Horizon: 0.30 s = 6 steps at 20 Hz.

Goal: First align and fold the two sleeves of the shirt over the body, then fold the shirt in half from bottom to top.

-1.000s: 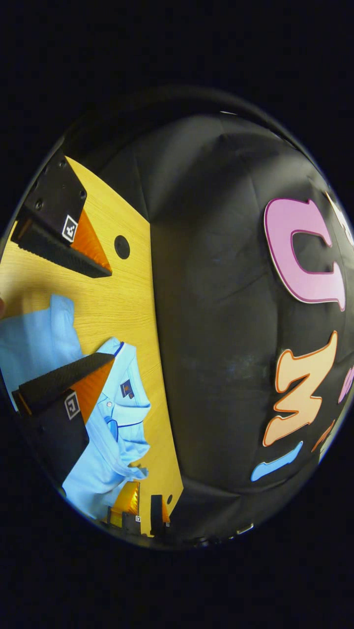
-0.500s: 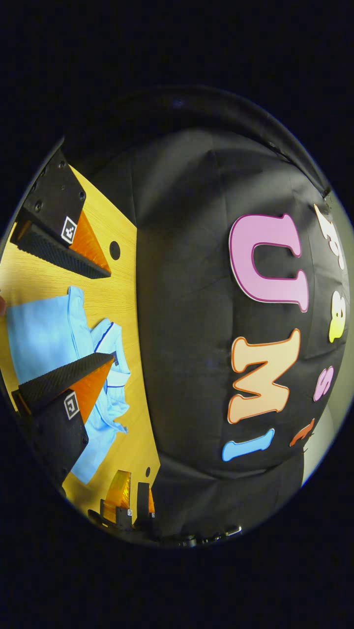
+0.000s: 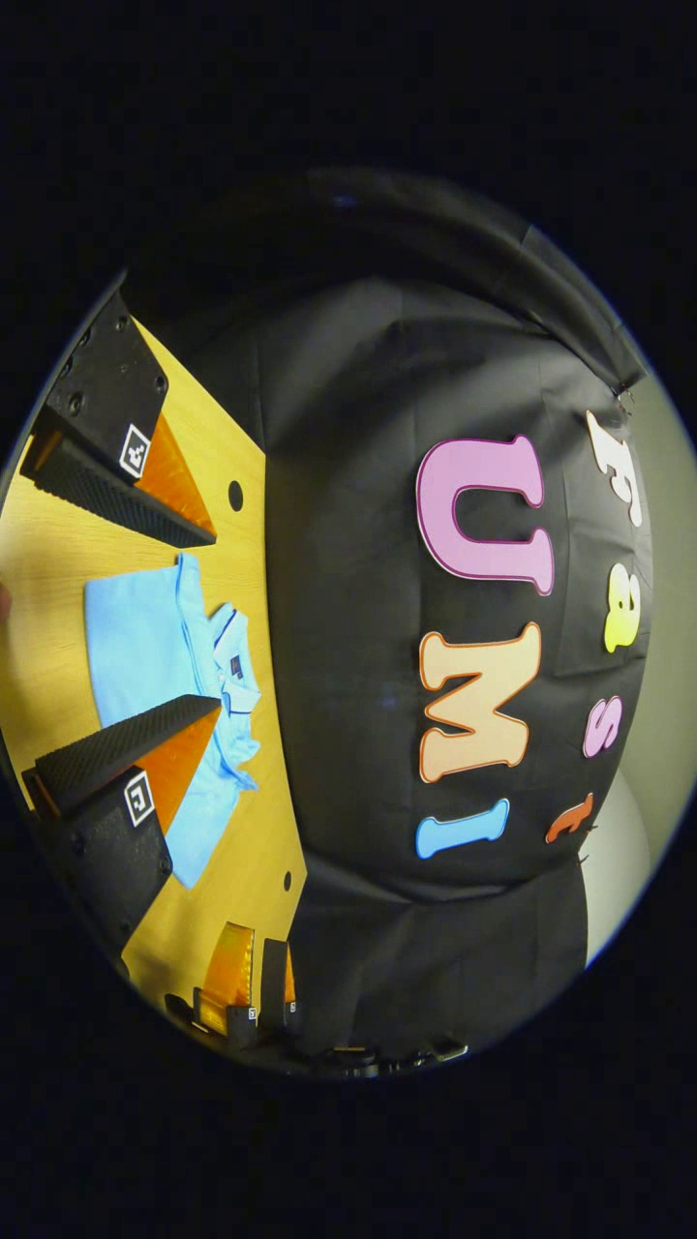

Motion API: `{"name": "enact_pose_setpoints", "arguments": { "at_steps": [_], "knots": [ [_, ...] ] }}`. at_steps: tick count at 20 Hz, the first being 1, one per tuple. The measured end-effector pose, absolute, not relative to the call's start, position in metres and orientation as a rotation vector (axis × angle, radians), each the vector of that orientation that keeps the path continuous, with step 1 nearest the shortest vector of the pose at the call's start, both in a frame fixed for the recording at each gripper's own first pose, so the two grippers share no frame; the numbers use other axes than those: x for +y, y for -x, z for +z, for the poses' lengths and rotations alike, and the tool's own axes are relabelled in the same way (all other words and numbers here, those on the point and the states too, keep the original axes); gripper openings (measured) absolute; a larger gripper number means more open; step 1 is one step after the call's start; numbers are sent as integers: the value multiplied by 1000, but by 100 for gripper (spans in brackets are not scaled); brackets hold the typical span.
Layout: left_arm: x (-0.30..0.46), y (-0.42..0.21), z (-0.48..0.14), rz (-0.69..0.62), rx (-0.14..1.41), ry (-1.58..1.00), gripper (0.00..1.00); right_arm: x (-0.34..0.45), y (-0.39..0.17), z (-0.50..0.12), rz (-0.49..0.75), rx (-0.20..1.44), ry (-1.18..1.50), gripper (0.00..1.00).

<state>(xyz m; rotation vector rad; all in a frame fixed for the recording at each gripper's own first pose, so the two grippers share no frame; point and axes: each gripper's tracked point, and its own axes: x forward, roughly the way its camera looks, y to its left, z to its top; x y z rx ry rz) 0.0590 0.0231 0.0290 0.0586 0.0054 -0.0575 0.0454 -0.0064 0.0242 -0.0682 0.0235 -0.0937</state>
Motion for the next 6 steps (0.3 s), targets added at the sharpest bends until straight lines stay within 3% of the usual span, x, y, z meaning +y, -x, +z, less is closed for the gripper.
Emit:
{"name": "enact_pose_setpoints", "arguments": {
  "at_steps": [6],
  "knots": [
    [-3,-26,17,-116,-6,-67,93,-9,-3,18,-105,-29,32,99]
  ]
}}
